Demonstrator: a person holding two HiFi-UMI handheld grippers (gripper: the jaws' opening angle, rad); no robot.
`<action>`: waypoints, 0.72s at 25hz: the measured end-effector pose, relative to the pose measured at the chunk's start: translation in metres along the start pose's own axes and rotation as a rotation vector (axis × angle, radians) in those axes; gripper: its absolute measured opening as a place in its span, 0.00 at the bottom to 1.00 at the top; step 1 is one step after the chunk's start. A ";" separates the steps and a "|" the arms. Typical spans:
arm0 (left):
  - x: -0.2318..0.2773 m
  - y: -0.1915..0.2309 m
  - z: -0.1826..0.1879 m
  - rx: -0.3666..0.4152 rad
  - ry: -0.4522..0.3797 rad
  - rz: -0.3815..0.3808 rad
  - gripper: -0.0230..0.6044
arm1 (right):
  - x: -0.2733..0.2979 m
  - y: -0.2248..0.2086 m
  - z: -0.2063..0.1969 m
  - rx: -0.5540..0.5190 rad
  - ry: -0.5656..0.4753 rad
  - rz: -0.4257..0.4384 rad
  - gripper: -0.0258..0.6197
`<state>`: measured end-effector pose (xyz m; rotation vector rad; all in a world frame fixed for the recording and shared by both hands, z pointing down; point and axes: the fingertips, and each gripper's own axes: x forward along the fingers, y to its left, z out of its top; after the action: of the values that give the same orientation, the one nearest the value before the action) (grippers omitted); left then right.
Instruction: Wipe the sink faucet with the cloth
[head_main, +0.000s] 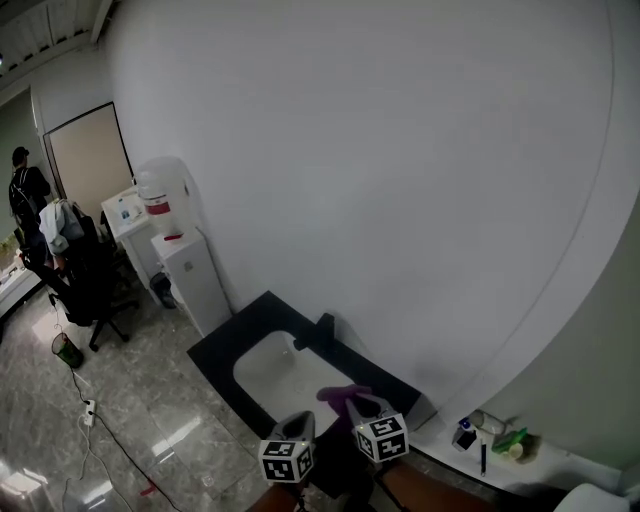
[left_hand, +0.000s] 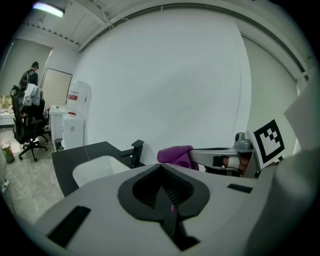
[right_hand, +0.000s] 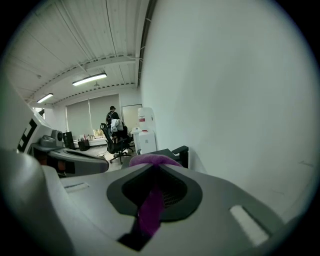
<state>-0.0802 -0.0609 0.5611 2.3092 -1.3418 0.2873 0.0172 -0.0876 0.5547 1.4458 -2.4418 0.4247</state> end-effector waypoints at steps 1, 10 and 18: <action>0.013 0.002 0.002 -0.004 0.001 0.005 0.04 | 0.010 -0.010 0.002 -0.002 0.005 0.008 0.09; 0.110 0.029 0.036 -0.026 -0.020 0.095 0.04 | 0.103 -0.081 0.023 -0.089 0.040 0.110 0.09; 0.156 0.066 0.031 -0.060 0.020 0.084 0.04 | 0.198 -0.120 0.015 -0.074 0.094 0.060 0.09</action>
<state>-0.0604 -0.2237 0.6137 2.1992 -1.4204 0.2925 0.0303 -0.3070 0.6290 1.2955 -2.4051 0.4006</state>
